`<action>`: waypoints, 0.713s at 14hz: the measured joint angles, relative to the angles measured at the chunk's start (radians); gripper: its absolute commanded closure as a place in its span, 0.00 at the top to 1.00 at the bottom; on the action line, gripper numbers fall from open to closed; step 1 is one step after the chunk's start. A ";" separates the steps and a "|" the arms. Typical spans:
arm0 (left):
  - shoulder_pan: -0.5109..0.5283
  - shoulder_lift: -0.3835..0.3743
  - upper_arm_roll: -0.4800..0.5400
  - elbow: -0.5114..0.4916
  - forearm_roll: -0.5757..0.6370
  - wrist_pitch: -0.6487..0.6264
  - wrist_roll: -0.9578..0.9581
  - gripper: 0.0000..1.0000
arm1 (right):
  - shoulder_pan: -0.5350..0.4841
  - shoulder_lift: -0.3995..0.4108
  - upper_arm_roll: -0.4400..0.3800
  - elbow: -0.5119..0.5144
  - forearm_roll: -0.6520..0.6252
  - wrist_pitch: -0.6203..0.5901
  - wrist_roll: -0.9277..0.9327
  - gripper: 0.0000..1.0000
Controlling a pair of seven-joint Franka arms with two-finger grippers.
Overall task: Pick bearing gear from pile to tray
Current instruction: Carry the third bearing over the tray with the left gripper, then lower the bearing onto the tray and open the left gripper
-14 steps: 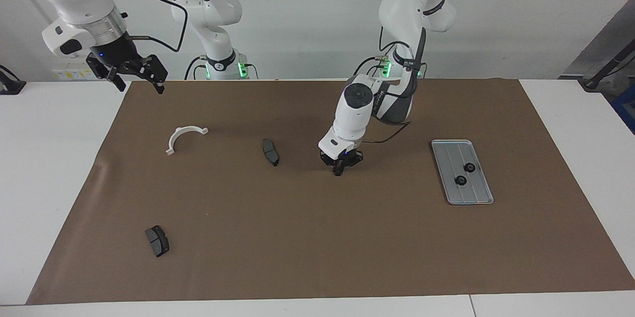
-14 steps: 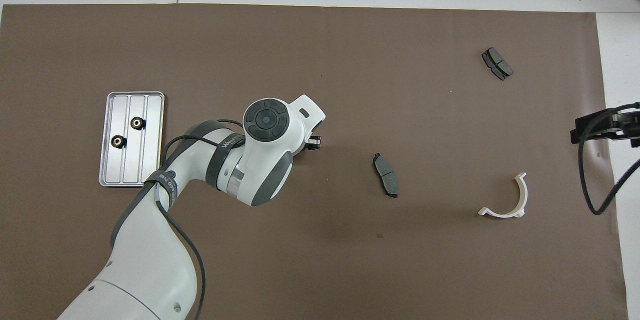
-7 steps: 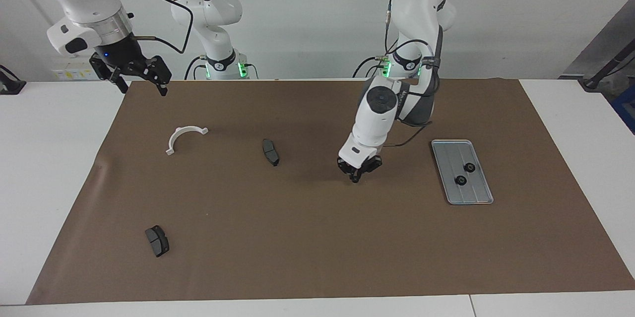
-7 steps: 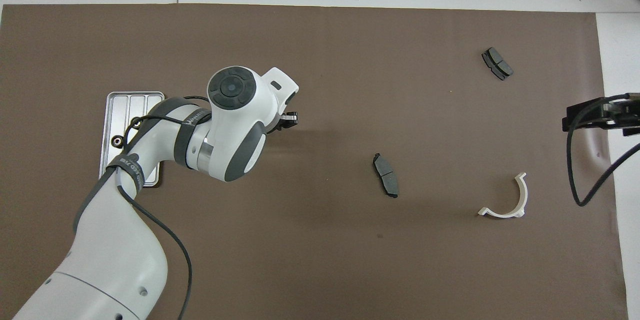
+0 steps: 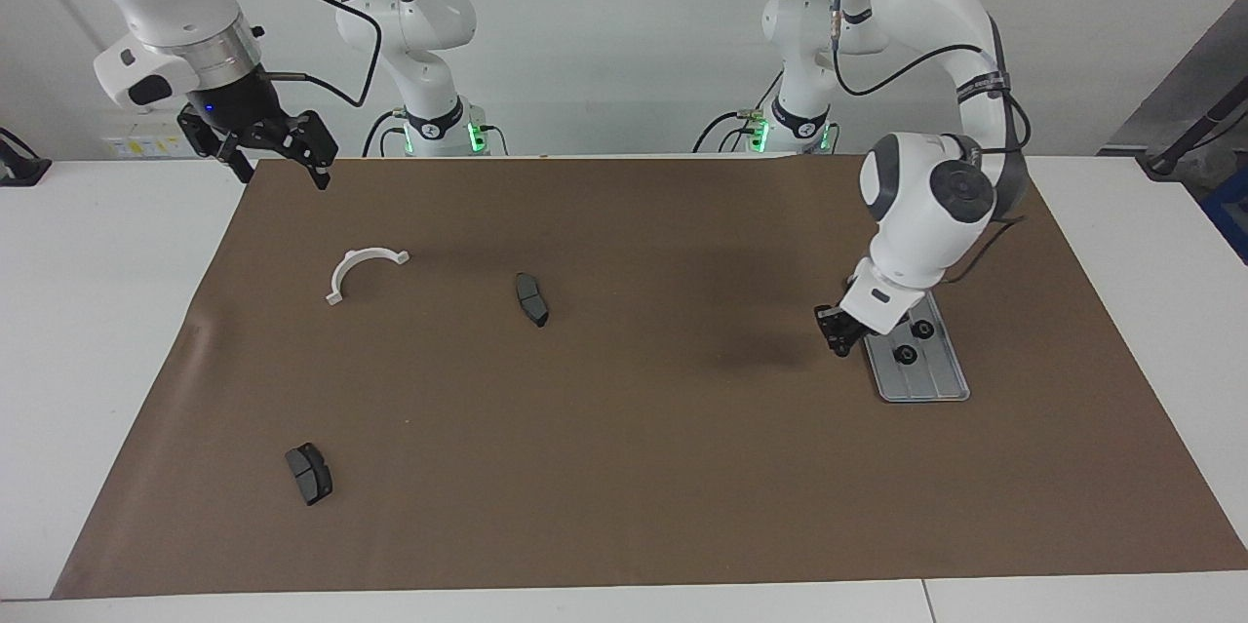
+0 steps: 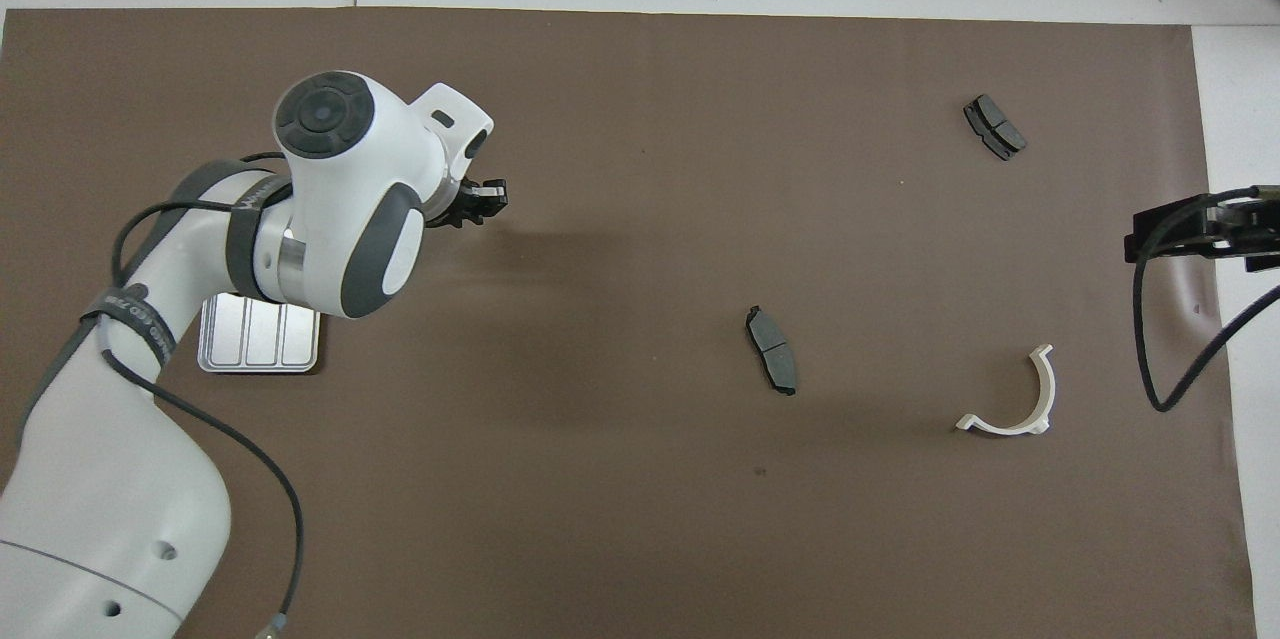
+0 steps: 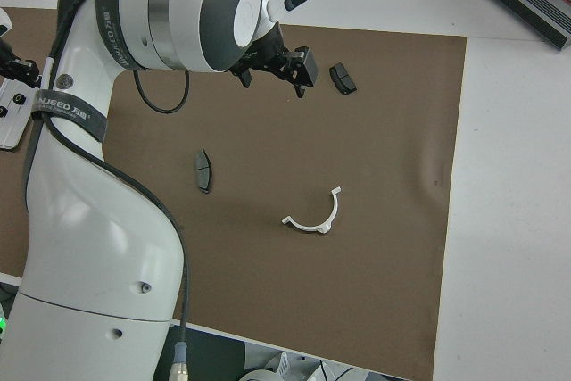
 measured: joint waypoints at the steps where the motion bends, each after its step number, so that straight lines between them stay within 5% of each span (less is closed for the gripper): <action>1: 0.035 -0.023 0.000 -0.041 0.000 -0.001 0.075 0.06 | 0.000 0.000 0.000 0.000 0.000 0.000 0.001 1.00; 6: 0.115 -0.107 0.000 -0.218 0.000 0.002 0.279 0.09 | 0.000 0.000 0.000 0.000 0.001 0.000 0.001 1.00; 10: 0.115 -0.130 -0.002 -0.276 0.000 0.032 0.298 0.57 | 0.000 0.000 0.000 0.000 0.001 0.000 0.002 1.00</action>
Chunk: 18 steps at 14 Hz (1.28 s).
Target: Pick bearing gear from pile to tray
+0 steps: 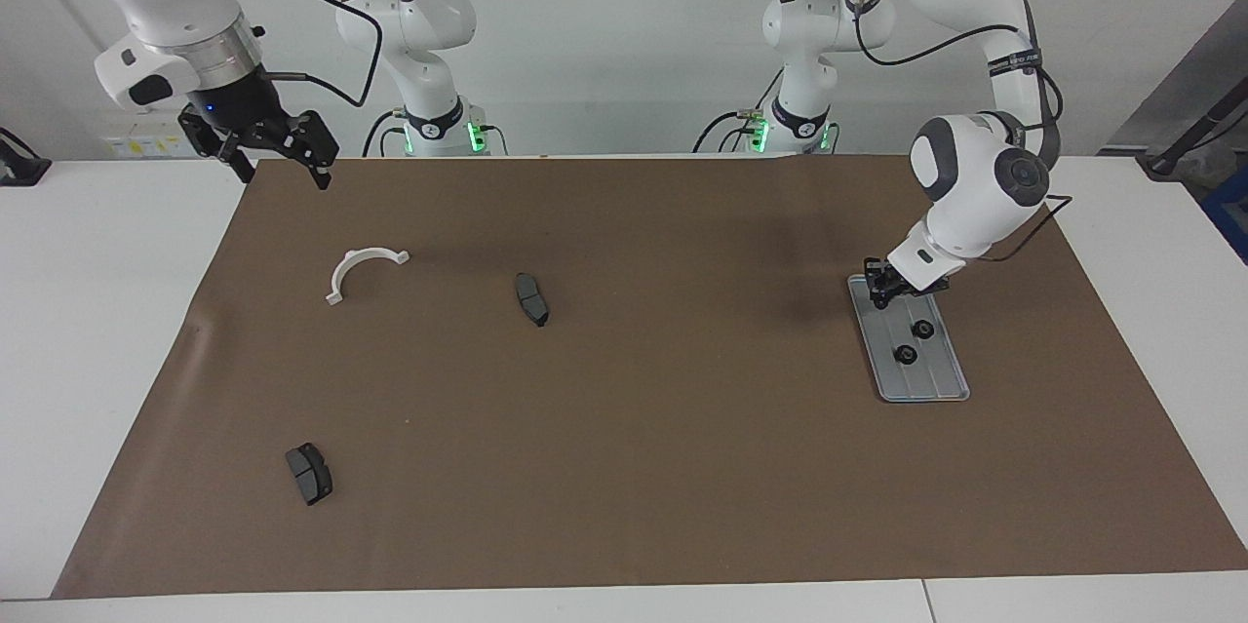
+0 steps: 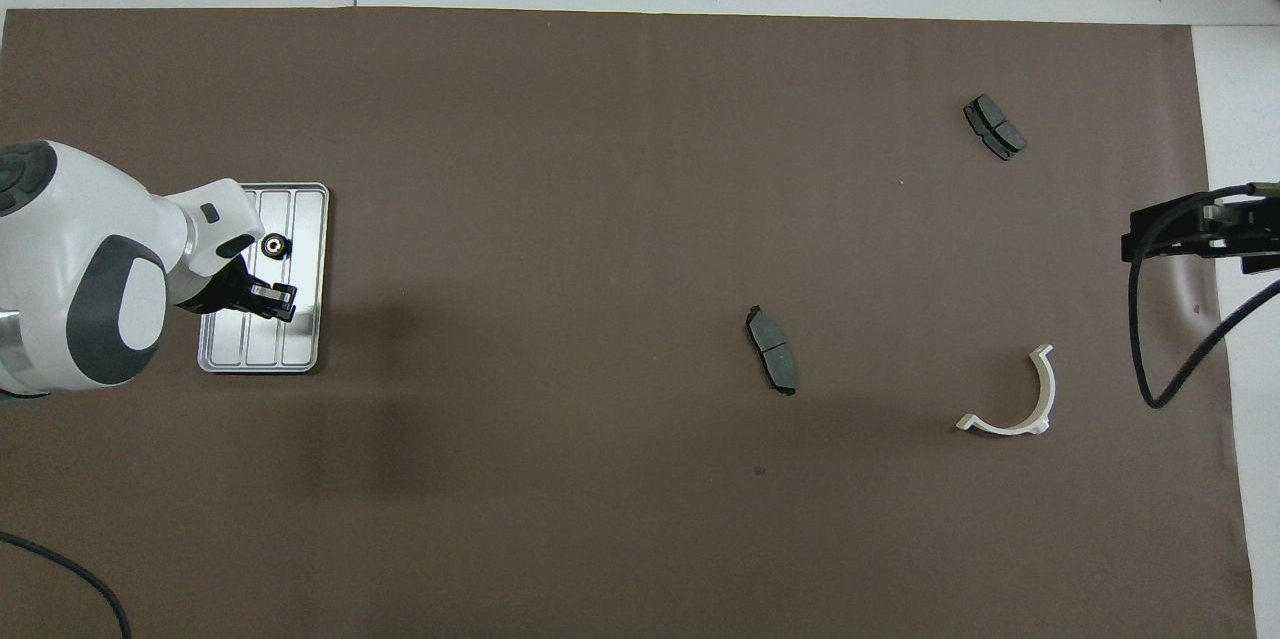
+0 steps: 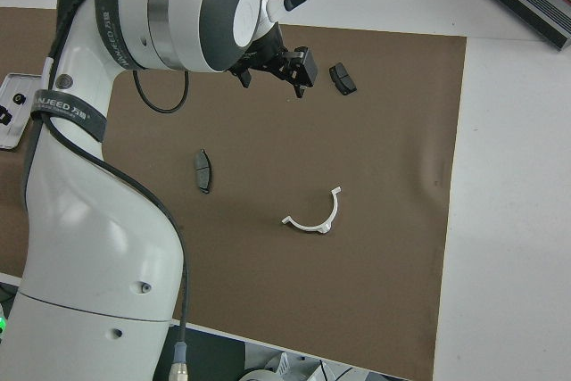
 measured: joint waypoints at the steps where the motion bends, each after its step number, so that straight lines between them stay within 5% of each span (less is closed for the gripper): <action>1: 0.000 -0.001 0.000 -0.001 0.000 0.004 0.001 0.73 | 0.000 0.000 0.000 0.000 0.000 0.000 0.000 1.00; 3: 0.000 -0.002 0.000 0.000 0.000 0.017 0.001 0.89 | 0.000 0.000 0.000 -0.001 0.000 0.000 0.000 1.00; 6: 0.008 -0.012 0.000 0.043 0.000 0.031 0.000 0.98 | 0.000 0.000 0.000 -0.001 0.000 0.000 0.000 1.00; 13: 0.023 -0.051 0.005 0.417 0.010 -0.385 -0.098 1.00 | 0.000 0.000 0.000 -0.001 0.005 0.000 0.000 1.00; 18: 0.022 -0.098 0.000 0.550 0.057 -0.571 -0.112 1.00 | -0.003 0.000 0.000 -0.001 0.017 0.000 0.002 1.00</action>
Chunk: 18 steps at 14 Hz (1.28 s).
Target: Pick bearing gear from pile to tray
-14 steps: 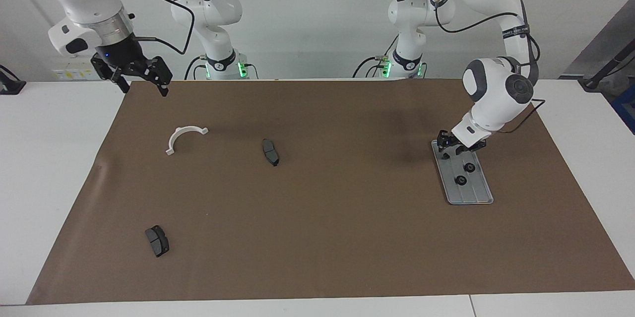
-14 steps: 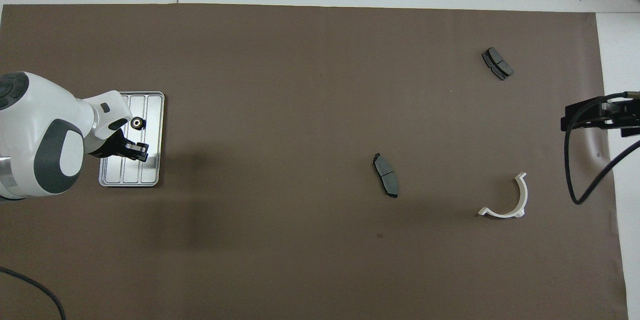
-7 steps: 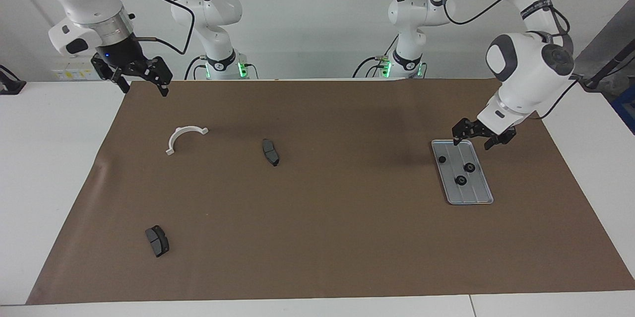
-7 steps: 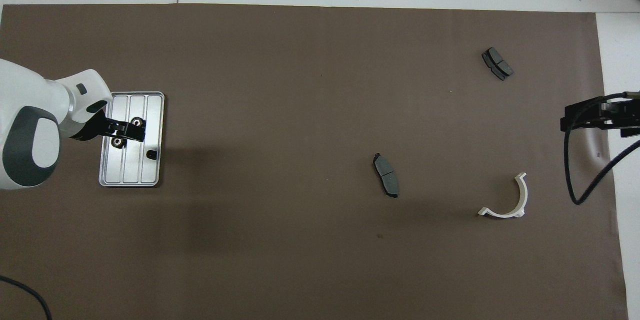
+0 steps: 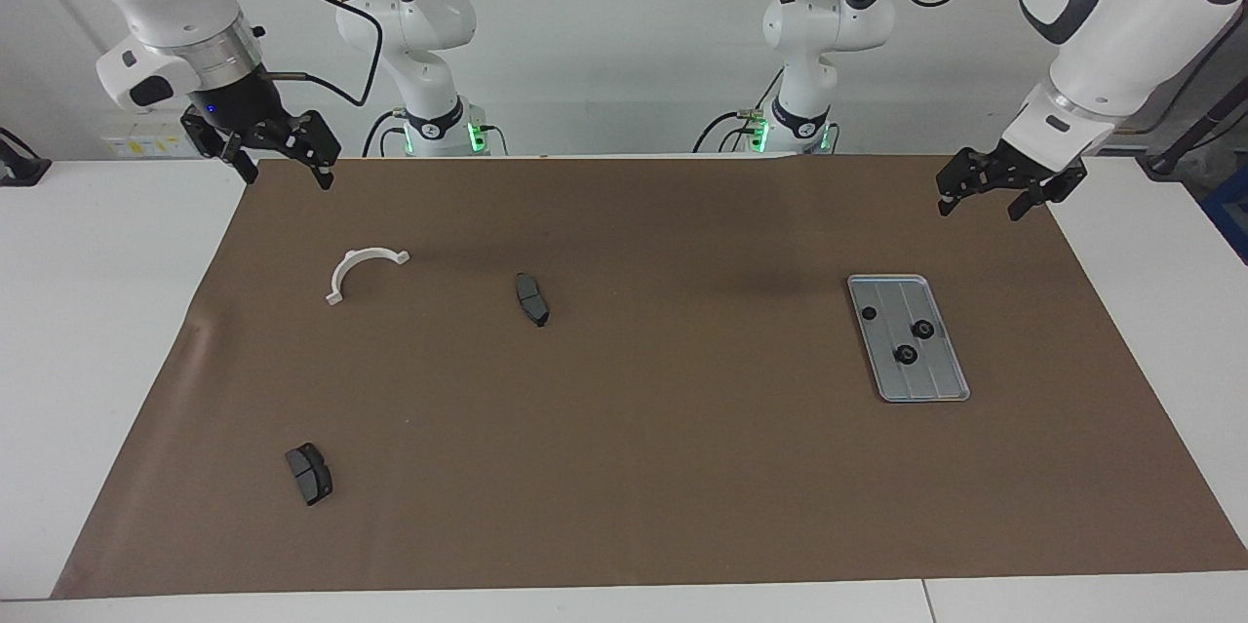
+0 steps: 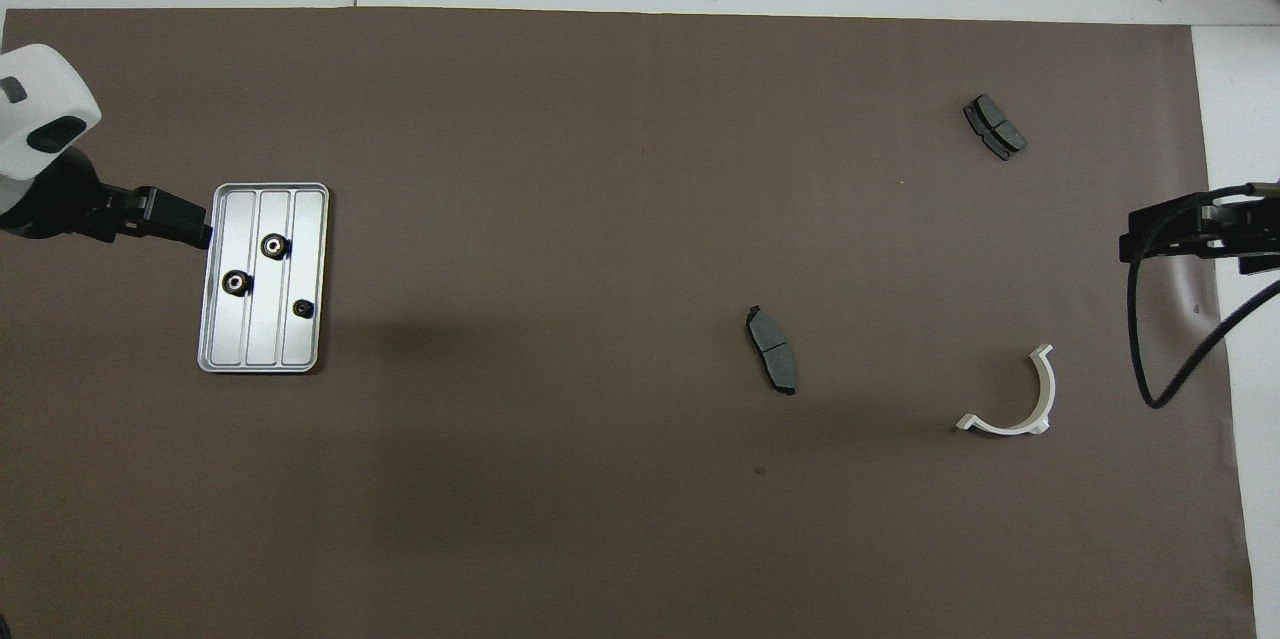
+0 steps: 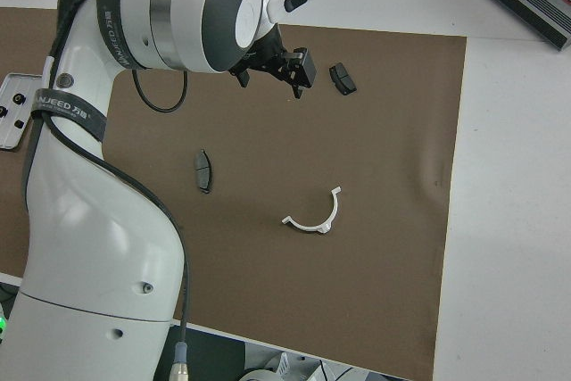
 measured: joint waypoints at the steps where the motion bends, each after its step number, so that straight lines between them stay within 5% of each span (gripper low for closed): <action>1: 0.000 -0.003 -0.003 0.010 0.000 -0.007 -0.001 1.00 | 0.000 0.000 0.000 0.000 0.000 0.000 0.000 1.00; 8: -0.001 -0.007 -0.016 0.011 0.000 0.140 -0.019 1.00 | -0.001 0.000 -0.001 0.001 0.000 -0.001 0.000 1.00; 18: -0.012 -0.007 -0.016 0.004 0.001 0.150 -0.019 1.00 | -0.001 0.000 -0.001 0.001 0.000 -0.004 0.000 1.00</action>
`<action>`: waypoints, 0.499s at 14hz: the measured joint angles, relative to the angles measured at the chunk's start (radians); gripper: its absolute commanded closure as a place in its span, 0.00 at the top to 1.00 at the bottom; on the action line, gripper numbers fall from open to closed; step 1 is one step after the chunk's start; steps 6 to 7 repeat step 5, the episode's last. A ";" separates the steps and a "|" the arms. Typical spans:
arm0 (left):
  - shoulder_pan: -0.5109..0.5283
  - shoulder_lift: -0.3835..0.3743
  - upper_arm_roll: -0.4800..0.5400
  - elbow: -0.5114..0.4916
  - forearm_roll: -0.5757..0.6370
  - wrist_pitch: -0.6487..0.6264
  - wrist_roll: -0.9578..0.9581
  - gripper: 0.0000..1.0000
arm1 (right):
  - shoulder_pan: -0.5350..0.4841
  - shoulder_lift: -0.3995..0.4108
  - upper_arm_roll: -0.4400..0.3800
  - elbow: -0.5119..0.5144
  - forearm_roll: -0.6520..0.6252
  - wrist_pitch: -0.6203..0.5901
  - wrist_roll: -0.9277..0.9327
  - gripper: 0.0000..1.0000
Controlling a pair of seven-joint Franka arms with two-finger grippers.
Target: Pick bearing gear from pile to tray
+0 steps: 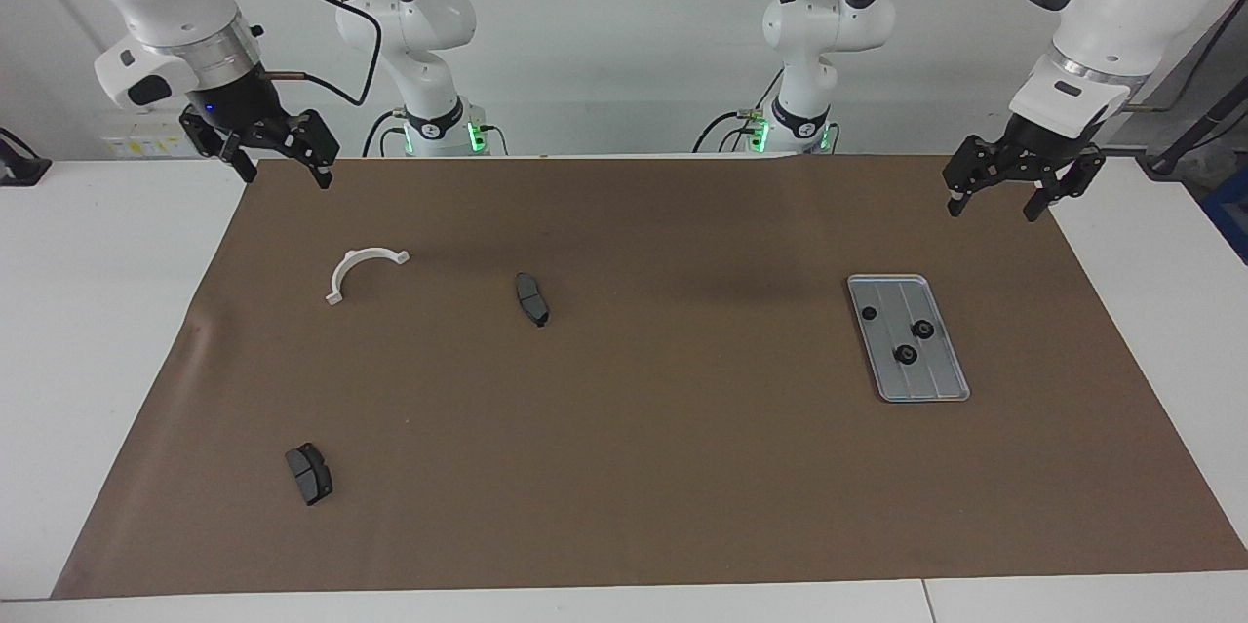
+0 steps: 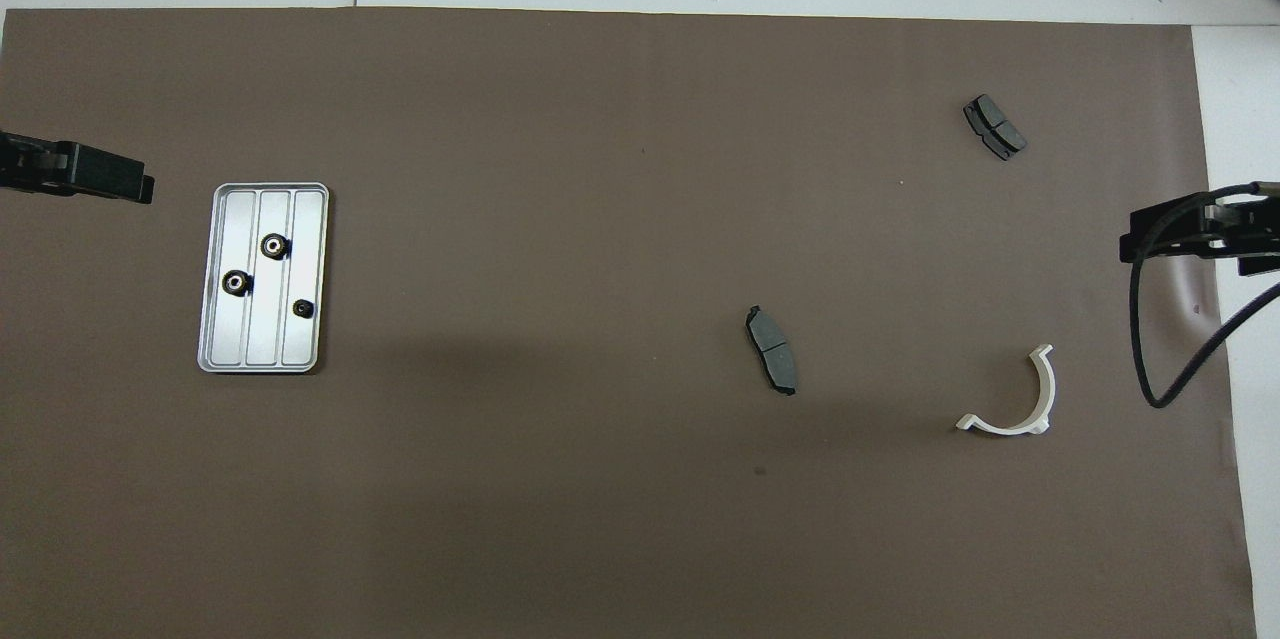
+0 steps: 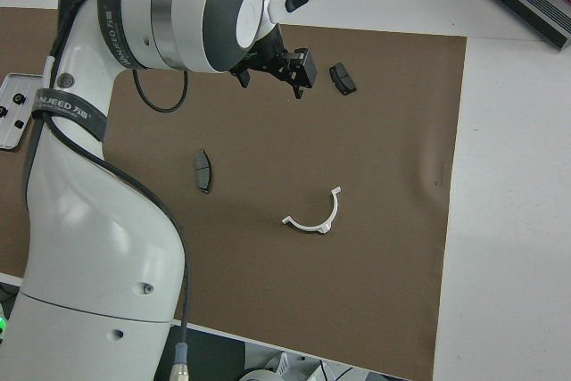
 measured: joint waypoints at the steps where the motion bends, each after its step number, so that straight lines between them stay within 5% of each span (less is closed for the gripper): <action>1: 0.000 0.000 0.000 -0.001 0.000 0.000 0.000 1.00 | 0.000 0.000 0.000 0.000 0.000 0.000 0.000 1.00; 7: 0.002 0.000 0.005 -0.003 0.000 0.000 0.000 1.00 | 0.000 0.000 0.000 0.000 0.000 0.000 0.000 1.00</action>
